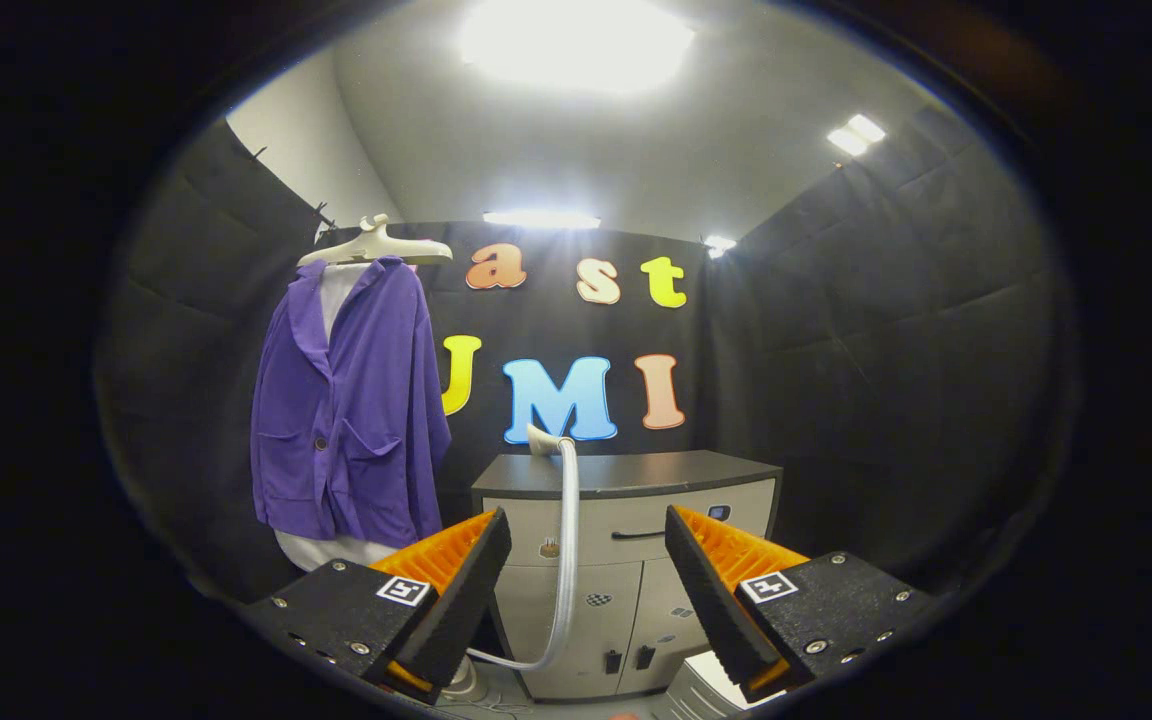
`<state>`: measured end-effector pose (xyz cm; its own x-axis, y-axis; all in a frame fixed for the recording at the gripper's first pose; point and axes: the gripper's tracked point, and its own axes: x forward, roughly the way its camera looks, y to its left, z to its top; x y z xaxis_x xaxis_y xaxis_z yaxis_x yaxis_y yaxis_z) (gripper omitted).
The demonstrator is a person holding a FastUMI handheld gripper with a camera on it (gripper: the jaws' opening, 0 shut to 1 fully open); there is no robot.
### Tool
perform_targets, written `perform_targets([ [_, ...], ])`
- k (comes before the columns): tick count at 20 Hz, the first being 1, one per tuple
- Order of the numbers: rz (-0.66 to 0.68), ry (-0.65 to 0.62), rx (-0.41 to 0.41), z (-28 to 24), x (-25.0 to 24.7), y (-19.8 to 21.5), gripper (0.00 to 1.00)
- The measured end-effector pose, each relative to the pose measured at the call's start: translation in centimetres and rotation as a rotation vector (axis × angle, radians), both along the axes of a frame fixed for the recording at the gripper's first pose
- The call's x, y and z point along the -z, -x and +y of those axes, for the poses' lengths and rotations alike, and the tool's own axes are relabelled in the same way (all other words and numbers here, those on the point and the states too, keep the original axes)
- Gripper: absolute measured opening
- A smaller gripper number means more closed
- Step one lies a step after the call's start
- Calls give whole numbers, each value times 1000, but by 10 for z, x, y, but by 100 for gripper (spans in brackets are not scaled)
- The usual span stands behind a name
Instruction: Iron the clothes twice with a garment steamer, once on the left side and once on the right side.
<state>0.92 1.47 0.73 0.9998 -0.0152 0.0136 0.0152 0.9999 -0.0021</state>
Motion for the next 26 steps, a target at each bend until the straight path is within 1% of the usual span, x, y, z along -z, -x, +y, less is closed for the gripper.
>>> perform_targets([
  [2, -14, 12, -1, 1, -9, -6, 96],
  [7, -47, -6, -38, 13, -35, -25, 96],
  [11, -54, 11, -67, 19, -60, -55, 96],
  [14, -64, 7, -101, 24, -82, -88, 96],
  [19, -90, 4, -147, 19, -115, -155, 96],
  [23, -91, -26, -185, 17, -131, -215, 96],
  [26, -77, -42, -195, 10, -139, -254, 96],
])
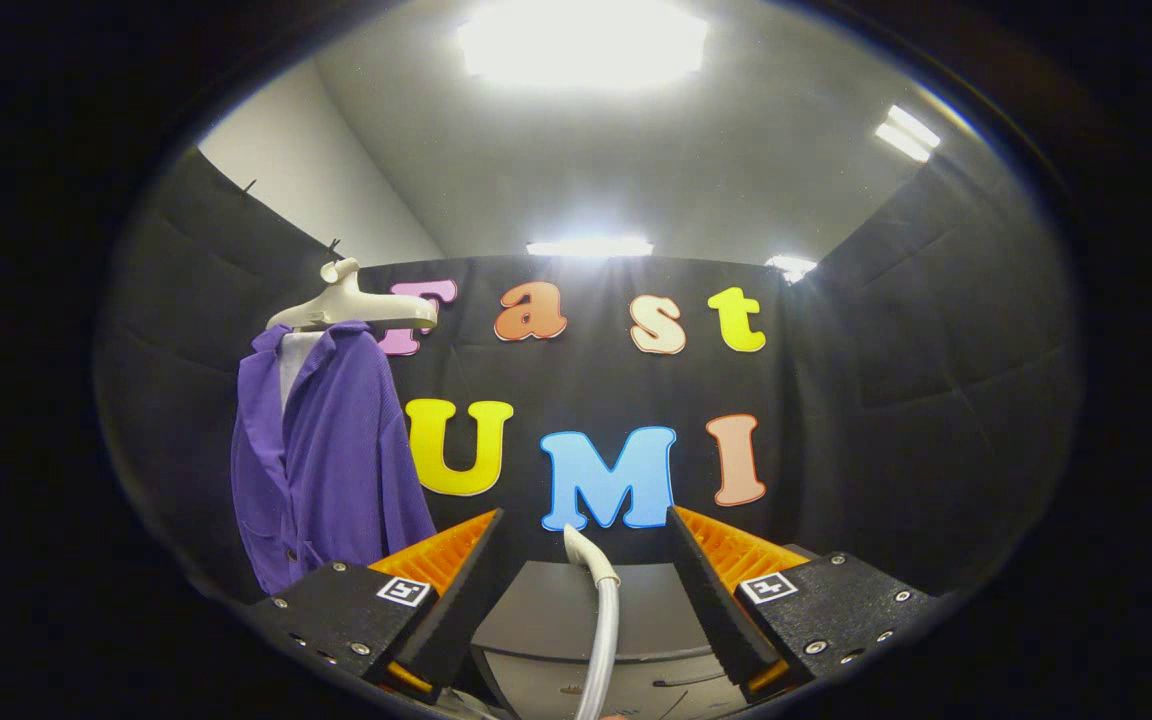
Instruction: Iron the clothes twice with a garment steamer, once on the left side and once on the right side.
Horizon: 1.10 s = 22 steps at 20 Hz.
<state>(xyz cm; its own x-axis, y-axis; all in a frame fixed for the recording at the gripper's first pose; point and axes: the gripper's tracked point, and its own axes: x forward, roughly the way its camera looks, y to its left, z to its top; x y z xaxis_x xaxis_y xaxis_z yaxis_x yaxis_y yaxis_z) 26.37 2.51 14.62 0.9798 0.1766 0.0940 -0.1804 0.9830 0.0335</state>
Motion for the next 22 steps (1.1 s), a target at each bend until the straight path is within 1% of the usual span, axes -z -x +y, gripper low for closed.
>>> perform_targets([
  [2, 31, -10, -17, -1, 0, -26, 96],
  [5, 81, -16, -21, -9, 5, -63, 96],
  [9, 162, -40, -60, -7, 17, -115, 96],
  [13, 224, -77, -64, -9, 28, -166, 96],
  [17, 339, -152, -106, 1, 53, -203, 95],
  [22, 499, -206, -169, 18, 92, -248, 94],
])
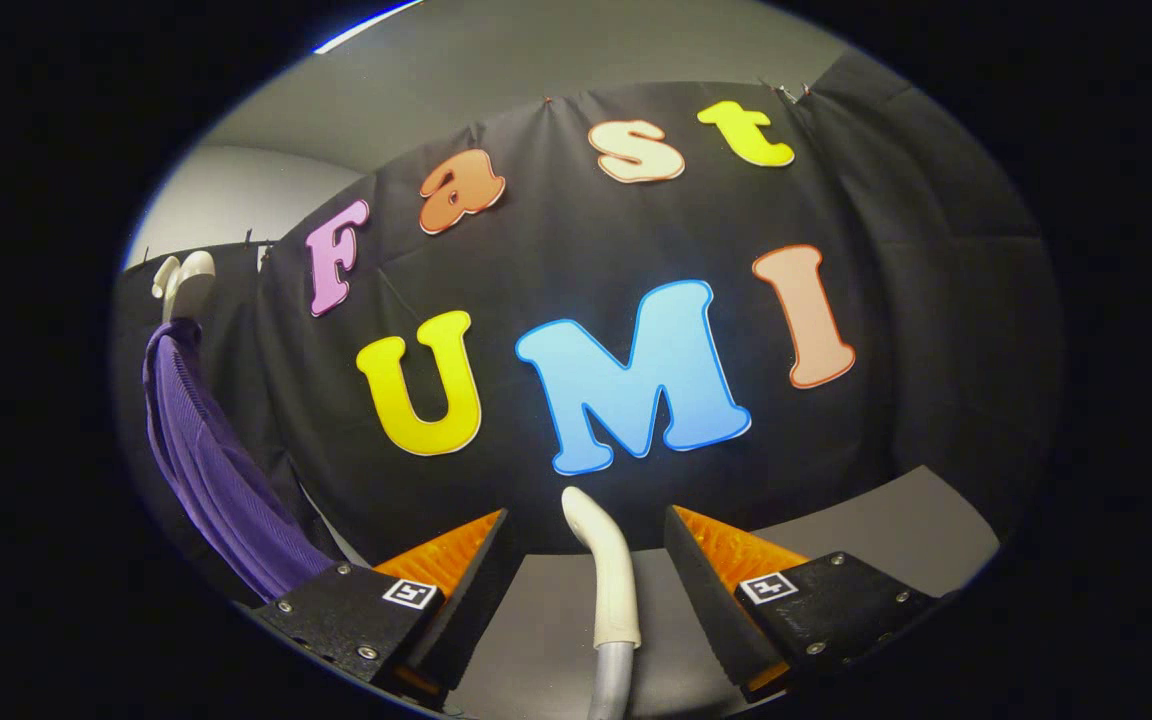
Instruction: Iron the clothes twice with a garment steamer, once on the left side and once on the right side.
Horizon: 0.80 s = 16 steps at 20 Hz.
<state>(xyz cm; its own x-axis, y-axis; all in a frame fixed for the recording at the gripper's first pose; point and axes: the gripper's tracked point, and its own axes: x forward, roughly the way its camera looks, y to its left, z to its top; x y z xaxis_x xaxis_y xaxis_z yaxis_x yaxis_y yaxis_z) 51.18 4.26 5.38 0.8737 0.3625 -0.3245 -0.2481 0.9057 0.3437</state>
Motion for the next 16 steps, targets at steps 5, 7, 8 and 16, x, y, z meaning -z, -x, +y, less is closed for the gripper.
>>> perform_targets([
  [5, 185, -32, -42, 17, 48, -32, 93],
  [7, 247, -29, -58, 23, 65, -38, 93],
  [8, 271, -26, -64, 26, 73, -40, 93],
  [16, 469, -79, -85, 36, 127, -51, 92],
])
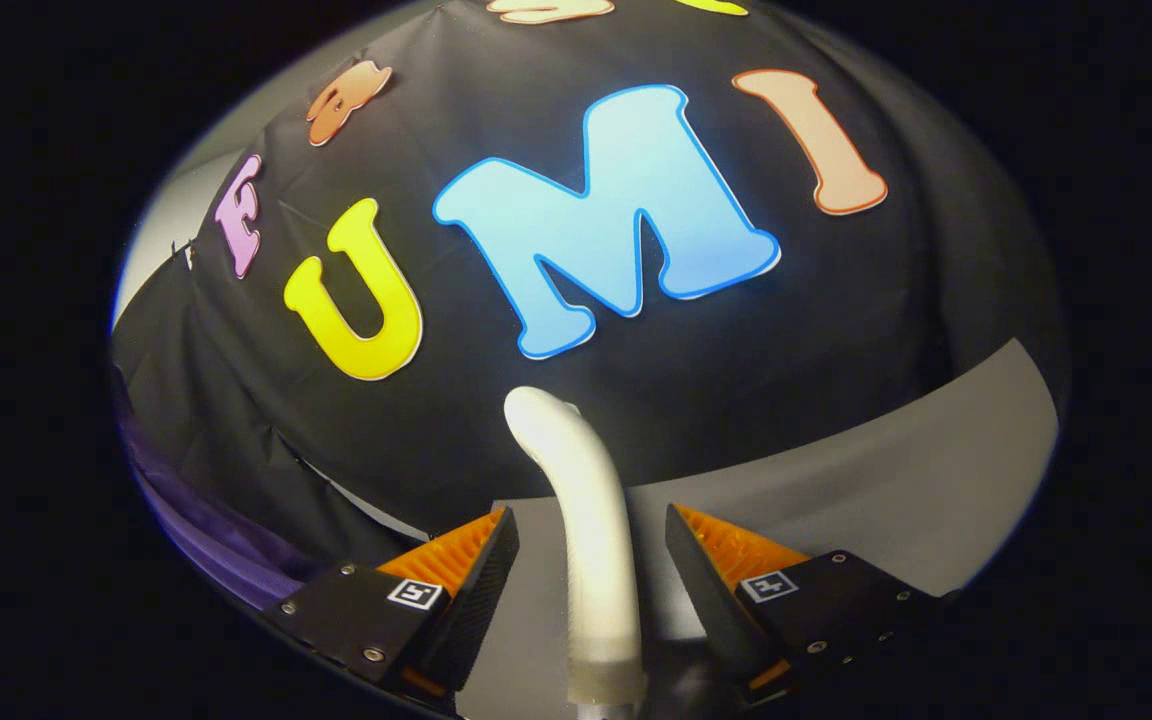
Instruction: Iron the clothes twice with a garment steamer, once on the left side and once on the right side.
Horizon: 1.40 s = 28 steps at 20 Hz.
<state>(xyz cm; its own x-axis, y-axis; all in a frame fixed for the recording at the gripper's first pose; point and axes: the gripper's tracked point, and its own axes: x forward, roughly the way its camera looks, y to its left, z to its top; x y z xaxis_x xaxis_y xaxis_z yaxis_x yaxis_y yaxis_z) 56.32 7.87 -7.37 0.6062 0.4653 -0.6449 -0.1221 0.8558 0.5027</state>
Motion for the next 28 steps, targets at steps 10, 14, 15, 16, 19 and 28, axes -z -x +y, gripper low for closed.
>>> perform_targets([
  [10, 217, -120, -37, 12, 31, 17, 57],
  [14, 212, -188, -63, 14, 28, 22, 39],
  [15, 195, -189, -76, 14, 23, 30, 38],
  [16, 170, -184, -87, 12, 15, 38, 37],
  [19, 31, -134, -131, 8, -7, 64, 36],
  [28, -281, -124, -42, -12, -100, 167, 36],
])
